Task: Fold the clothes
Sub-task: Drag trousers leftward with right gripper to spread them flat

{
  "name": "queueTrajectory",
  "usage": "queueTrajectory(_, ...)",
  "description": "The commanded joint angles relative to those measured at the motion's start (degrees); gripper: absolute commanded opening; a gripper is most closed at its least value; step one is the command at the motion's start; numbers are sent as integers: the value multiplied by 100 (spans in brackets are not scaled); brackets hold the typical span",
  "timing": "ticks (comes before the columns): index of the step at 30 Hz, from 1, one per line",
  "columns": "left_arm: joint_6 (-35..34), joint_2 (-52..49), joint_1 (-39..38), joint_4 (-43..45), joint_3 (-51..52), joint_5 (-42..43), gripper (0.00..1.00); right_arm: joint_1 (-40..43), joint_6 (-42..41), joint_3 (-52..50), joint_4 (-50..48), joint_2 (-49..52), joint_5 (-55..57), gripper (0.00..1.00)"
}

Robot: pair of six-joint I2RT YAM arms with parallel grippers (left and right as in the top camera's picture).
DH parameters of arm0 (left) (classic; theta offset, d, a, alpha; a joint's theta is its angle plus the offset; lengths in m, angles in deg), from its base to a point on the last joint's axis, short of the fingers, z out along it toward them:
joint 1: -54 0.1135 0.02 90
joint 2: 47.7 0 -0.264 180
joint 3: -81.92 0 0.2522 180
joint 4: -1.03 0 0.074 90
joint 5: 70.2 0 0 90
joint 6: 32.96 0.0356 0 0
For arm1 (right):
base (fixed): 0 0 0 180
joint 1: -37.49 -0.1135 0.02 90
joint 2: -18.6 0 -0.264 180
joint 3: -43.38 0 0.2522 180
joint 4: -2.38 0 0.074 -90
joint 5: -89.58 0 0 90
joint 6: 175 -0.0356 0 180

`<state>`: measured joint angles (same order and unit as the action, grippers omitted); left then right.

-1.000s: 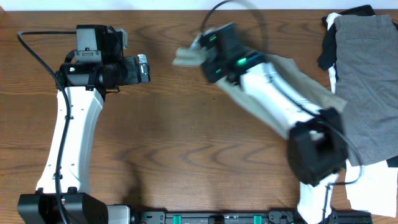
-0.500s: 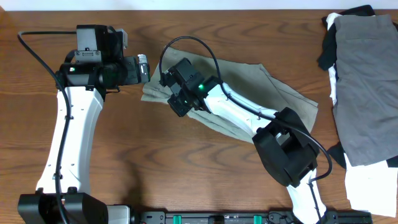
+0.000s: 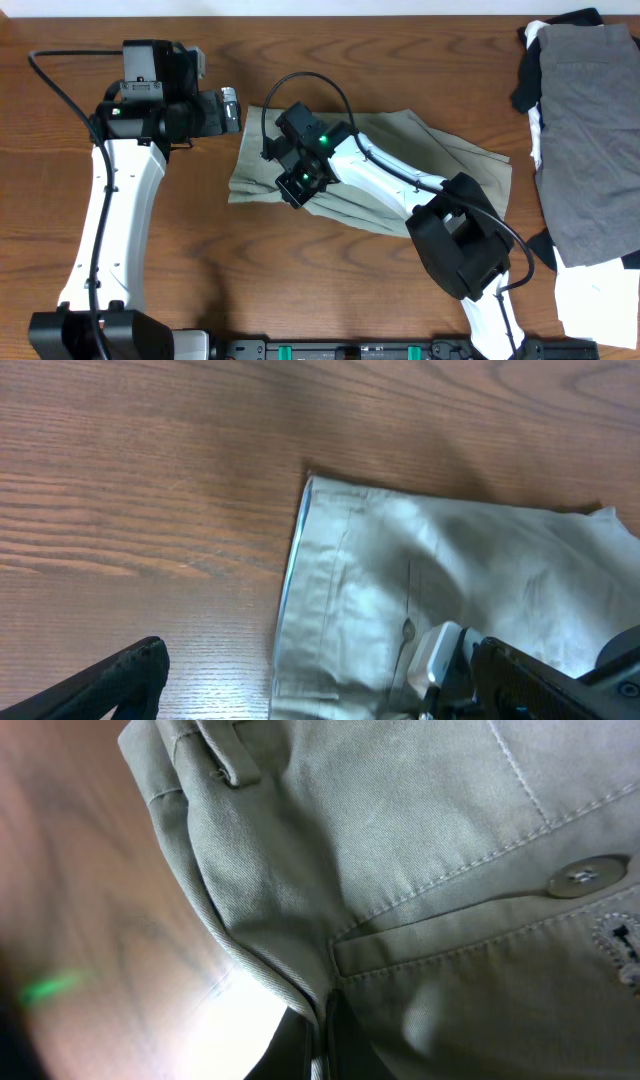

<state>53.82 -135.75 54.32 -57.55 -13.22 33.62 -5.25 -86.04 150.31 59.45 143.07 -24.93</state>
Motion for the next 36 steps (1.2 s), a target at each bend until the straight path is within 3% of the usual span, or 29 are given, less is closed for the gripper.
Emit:
queueTrajectory(1,-72,7,26,-13,-96,72,98,-37,-68,81,90,-179,-728,1)
queueTrajectory(9,-72,7,26,-13,-98,72,98,-192,-66,81,105,-179,-1169,2)
queueTrajectory(11,-72,7,26,-13,-96,72,98,-190,-66,81,107,-179,-1172,8)
queueTrajectory(16,-72,7,26,-13,-98,72,98,-118,-66,83,105,-184,-1399,49)
queueTrajectory(20,-72,7,26,-13,-96,72,98,122,-63,92,177,-256,-1742,58)
queueTrajectory(25,-72,7,26,-13,-98,72,98,743,-59,92,614,-542,-1733,58)
queueTrajectory(30,-72,7,26,-13,-98,72,98,1683,240,92,1641,-846,-1668,56)
queueTrajectory(36,-72,7,26,-13,-98,72,98,2551,350,52,2800,-907,-79,44)
